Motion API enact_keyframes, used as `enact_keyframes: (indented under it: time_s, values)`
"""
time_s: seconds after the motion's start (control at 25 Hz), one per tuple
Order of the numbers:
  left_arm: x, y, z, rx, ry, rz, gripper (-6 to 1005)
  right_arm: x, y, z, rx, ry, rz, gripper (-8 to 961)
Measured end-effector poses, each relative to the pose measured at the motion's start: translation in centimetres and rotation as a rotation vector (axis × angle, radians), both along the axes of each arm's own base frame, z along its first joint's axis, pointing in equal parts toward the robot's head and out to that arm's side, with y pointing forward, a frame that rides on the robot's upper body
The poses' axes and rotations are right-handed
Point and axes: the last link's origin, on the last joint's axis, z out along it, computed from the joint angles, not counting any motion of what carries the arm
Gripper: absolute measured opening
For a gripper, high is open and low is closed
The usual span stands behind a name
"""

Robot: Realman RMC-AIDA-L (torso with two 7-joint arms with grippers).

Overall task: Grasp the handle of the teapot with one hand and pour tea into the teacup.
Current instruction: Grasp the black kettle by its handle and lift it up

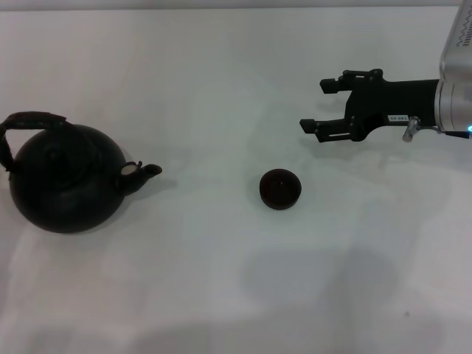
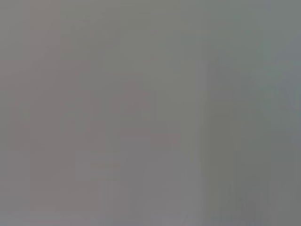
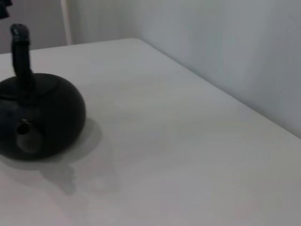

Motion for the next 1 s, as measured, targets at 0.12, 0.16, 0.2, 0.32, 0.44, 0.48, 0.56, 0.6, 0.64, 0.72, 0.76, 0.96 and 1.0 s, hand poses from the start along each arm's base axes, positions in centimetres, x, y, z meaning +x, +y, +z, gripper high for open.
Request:
enact_keyframes:
  time_s: [0.12,0.16,0.2,0.32,0.44,0.48,0.56,0.6,0.64,0.72,0.76,0.96,1.0]
  values:
    - [0.3,0.3,-0.7,-0.038,-0.008,-0.009,849,0.2,0.0,0.0,0.009,-0.003,-0.007,856]
    - [0.4,0.3,-0.9,-0.051,-0.011,-0.01,849,0.3,0.0,0.0,0.011,-0.004,-0.009,856]
    - [0.5,0.4,-1.2,-0.063,-0.012,-0.01,849,0.4,-0.1,0.0,0.011,-0.004,-0.011,856]
    - [0.5,0.3,-1.7,-0.087,-0.009,-0.003,849,0.6,-0.2,0.0,0.015,-0.005,-0.019,855]
    - [0.3,0.1,-1.8,-0.091,-0.005,0.012,849,0.8,-0.3,0.0,0.02,-0.008,-0.025,855]
    - [0.1,-0.1,-1.9,-0.095,-0.004,0.024,849,1.0,-0.3,0.0,0.023,-0.01,-0.027,855]
    - [-0.1,-0.3,-2.1,-0.104,-0.007,0.045,848,1.1,-0.4,0.0,0.027,-0.013,-0.027,855]
    - [-0.1,-0.3,-2.1,-0.104,-0.007,0.045,848,1.2,-0.4,0.0,0.03,-0.015,-0.028,854]
    - [-0.2,-0.3,-2.2,-0.109,-0.009,0.052,848,1.2,-0.4,0.0,0.031,-0.015,-0.028,854]
    - [-0.3,-0.3,-2.3,-0.118,-0.009,0.06,848,1.3,-0.4,-0.1,0.029,-0.016,-0.03,854]
    - [-0.4,-0.3,-2.3,-0.121,-0.008,0.062,848,1.3,-0.5,-0.1,0.028,-0.015,-0.033,854]
    - [-0.6,-0.1,-2.2,-0.129,-0.004,0.067,848,1.5,-0.6,-0.1,0.027,-0.016,-0.04,853]
    - [-0.6,0.0,-2.2,-0.132,-0.002,0.069,848,1.6,-0.6,-0.2,0.027,-0.016,-0.041,853]
